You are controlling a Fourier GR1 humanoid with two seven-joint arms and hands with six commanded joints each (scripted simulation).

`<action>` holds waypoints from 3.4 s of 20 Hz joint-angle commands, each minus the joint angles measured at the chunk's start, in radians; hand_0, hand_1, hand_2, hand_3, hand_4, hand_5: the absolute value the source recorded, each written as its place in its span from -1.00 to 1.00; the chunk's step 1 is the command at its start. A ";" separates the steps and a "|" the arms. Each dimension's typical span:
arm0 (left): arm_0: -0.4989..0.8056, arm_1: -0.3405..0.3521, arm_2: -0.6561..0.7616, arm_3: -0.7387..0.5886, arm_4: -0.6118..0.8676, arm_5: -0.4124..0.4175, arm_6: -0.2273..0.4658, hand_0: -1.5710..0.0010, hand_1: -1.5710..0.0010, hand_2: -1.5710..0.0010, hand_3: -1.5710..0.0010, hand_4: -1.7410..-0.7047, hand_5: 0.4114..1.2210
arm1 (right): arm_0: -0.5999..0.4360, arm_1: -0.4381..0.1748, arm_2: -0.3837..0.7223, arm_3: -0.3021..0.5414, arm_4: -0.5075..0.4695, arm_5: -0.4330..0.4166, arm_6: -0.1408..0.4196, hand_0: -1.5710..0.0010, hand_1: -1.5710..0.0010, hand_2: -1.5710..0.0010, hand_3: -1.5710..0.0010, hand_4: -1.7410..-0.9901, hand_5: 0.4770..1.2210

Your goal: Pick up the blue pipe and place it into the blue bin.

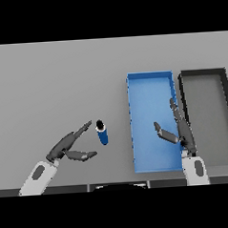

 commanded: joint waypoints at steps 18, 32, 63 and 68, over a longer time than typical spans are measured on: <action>-0.164 -0.285 -0.050 0.296 -0.087 0.064 -0.081 1.00 1.00 0.93 0.95 0.16 -0.78 | 0.027 -0.007 -0.007 -0.017 0.007 -0.007 -0.008 1.00 1.00 1.00 1.00 0.41 -0.53; -0.135 -0.368 -0.046 0.247 -0.074 0.090 -0.157 -0.83 -0.86 -0.88 -0.87 -0.50 0.90 | 0.007 -0.008 -0.018 0.004 -0.024 0.014 0.002 1.00 1.00 1.00 1.00 0.40 -0.59; -0.187 -0.456 -0.010 0.040 -0.131 -0.030 -0.028 -1.00 -1.00 -1.00 -1.00 -0.47 1.00 | -0.086 -0.147 -0.017 -0.192 -0.449 0.324 0.142 1.00 0.98 0.85 1.00 0.37 -0.70; -0.188 -0.467 0.004 0.025 -0.148 -0.045 -0.008 -1.00 -1.00 -1.00 -1.00 -0.47 1.00 | -0.232 -0.218 0.057 -0.273 -0.528 0.395 0.286 1.00 0.99 0.88 1.00 0.25 -0.78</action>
